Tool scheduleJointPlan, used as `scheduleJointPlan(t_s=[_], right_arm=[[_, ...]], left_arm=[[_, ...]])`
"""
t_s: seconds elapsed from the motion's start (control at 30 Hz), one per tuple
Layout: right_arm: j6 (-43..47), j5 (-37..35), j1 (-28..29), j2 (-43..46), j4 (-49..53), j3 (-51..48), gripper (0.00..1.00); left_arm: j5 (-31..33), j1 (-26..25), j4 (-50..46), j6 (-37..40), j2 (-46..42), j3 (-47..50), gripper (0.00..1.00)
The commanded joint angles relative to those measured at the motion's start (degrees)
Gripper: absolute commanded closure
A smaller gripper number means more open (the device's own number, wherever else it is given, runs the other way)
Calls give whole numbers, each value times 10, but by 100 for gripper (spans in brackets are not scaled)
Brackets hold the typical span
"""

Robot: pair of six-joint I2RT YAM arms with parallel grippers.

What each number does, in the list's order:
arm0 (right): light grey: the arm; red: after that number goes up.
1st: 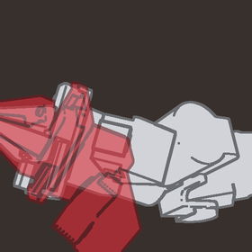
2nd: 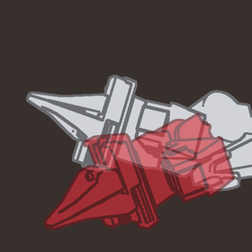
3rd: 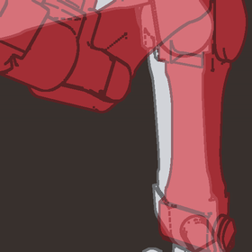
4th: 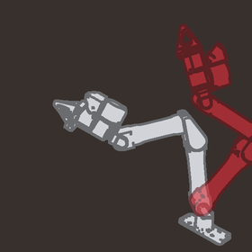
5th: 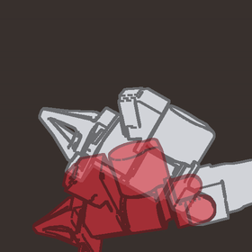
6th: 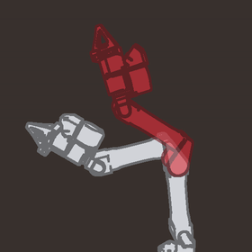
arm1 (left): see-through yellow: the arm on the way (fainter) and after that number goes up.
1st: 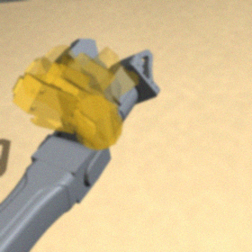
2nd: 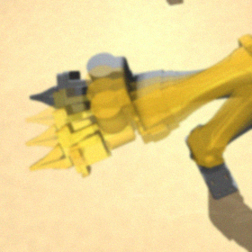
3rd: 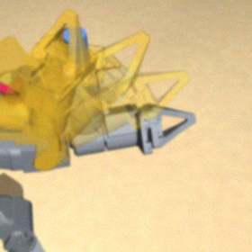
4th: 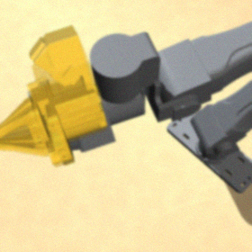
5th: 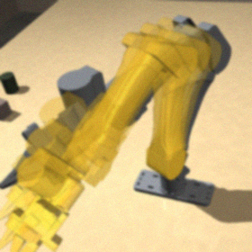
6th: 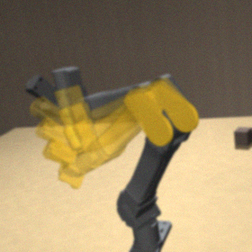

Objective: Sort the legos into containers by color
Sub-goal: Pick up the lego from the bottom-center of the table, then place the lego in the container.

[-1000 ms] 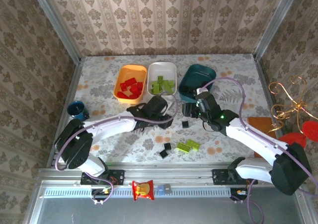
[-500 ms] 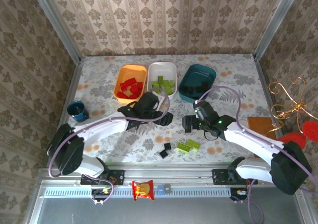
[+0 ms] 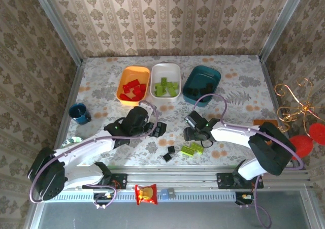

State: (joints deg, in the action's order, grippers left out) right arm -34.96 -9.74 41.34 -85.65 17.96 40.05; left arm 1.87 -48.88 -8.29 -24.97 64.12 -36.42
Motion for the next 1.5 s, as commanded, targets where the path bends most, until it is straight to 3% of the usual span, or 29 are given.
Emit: scheduleJointPlan(t_s=[0.0,0.13,0.27,0.47,0.6,0.77,0.87,0.93,1.2,1.33,1.47], right_arm=[[-4,-9,5,-35,-32,22,41],[7,-12,3,-25,-26,36,57],[35,-13,-13,7,-9,70,65],[68,6,-104,39,-1,139,68],[76,14,-165,-11,-2,205,68],[81,11,-203,-118,19,313,62],[84,10,-213,-168,46,379,33],[85,13,-212,-174,52,399,26],[75,32,-183,-94,19,302,23],[61,37,-174,-52,0,227,23],[47,39,-173,-12,-17,166,23]], left_arm=[[26,10,11,-21,-30,23,0],[23,18,9,-24,-57,42,0],[13,25,6,-29,-72,53,0],[-15,31,7,-31,-93,62,0],[-33,31,-9,-24,-105,60,0],[-50,29,-43,-20,-107,51,0],[-63,26,-55,-21,-106,50,0],[-74,19,-62,-21,-98,45,1],[-99,-55,-73,12,-2,5,3],[-125,-76,-71,34,73,-32,12],[-151,-100,-64,50,131,-71,13]])
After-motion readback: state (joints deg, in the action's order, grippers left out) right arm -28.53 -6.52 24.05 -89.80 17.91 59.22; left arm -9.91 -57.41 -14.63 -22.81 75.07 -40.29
